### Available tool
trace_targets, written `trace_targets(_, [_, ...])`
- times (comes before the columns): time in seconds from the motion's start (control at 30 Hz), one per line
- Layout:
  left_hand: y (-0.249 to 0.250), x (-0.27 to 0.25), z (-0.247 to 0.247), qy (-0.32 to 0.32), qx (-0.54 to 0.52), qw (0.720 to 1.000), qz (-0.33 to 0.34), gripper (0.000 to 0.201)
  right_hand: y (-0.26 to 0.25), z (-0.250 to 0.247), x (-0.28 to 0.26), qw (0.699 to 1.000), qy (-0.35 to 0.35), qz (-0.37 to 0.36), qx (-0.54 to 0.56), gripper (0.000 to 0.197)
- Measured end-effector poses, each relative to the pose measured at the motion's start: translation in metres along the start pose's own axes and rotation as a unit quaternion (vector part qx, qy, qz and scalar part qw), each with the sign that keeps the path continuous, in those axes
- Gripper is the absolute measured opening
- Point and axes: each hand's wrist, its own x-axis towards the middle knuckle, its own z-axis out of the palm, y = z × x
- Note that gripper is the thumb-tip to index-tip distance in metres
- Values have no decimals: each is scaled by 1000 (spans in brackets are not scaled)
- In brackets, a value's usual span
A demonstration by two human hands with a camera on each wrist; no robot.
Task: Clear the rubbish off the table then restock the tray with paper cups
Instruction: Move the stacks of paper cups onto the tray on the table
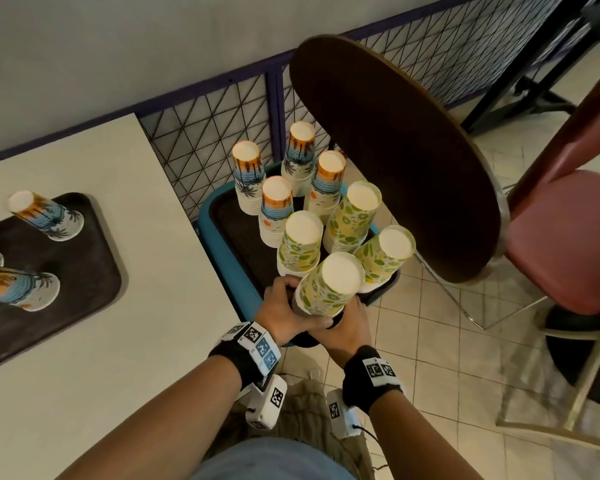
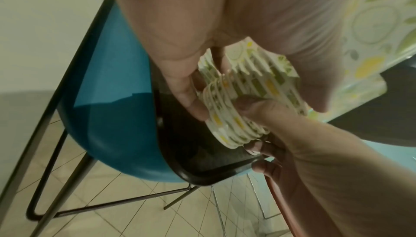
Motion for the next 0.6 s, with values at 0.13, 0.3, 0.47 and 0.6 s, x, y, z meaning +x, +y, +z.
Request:
trace_targets(0.13, [-1,0,0,-18,25,997,75,119,-11,-14,-9,999,-24,-34,18,96])
trace_targets(0.3, [3,-10,-7,-31,-44,996,73,98,4,-30,-20,998,-21,-62,4,76])
trace_targets(0.47, [4,-13,-19,-37,-82,993,70,90,29,-52,-11,982,154,86,69,63])
trace_targets(0.6, [1,-17,-25,-45,-89,992,73,95,23,-58,30,978,152,76,119,83])
